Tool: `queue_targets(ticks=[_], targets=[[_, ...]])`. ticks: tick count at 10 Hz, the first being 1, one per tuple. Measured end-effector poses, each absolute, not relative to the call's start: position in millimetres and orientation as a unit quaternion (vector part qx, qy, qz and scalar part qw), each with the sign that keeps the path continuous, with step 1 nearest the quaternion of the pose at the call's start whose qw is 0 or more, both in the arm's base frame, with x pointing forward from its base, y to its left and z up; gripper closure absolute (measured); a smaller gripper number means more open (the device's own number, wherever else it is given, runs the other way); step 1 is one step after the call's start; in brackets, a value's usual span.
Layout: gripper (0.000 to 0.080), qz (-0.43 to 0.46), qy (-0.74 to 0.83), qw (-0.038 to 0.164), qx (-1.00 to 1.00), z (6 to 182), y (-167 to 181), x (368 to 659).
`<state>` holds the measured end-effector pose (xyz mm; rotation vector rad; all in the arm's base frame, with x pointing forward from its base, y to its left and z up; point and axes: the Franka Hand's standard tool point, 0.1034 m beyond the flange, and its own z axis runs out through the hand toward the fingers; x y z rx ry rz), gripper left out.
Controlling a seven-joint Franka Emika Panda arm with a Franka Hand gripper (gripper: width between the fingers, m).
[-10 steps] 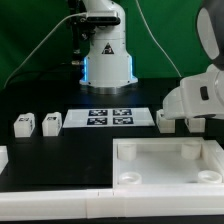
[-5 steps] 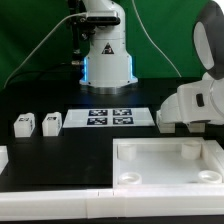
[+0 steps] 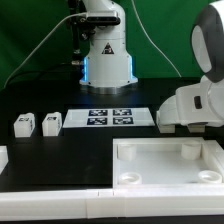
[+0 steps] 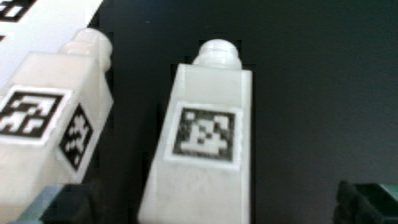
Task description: Assemble one leg
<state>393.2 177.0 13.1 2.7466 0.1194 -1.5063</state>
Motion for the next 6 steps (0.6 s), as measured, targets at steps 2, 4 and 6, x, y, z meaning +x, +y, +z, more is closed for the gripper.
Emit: queue_targets(ticks=[2, 4, 6], targets=[[0.0151, -0.486, 0.038, 0.006, 0.873, 7.9, 176.5, 383.4], [0.0267, -0.487, 0.039, 0.006, 0.873, 7.2, 176.6, 383.1], [0.0403, -0.487, 0.038, 0.006, 0.873, 7.1, 176.5, 383.1]])
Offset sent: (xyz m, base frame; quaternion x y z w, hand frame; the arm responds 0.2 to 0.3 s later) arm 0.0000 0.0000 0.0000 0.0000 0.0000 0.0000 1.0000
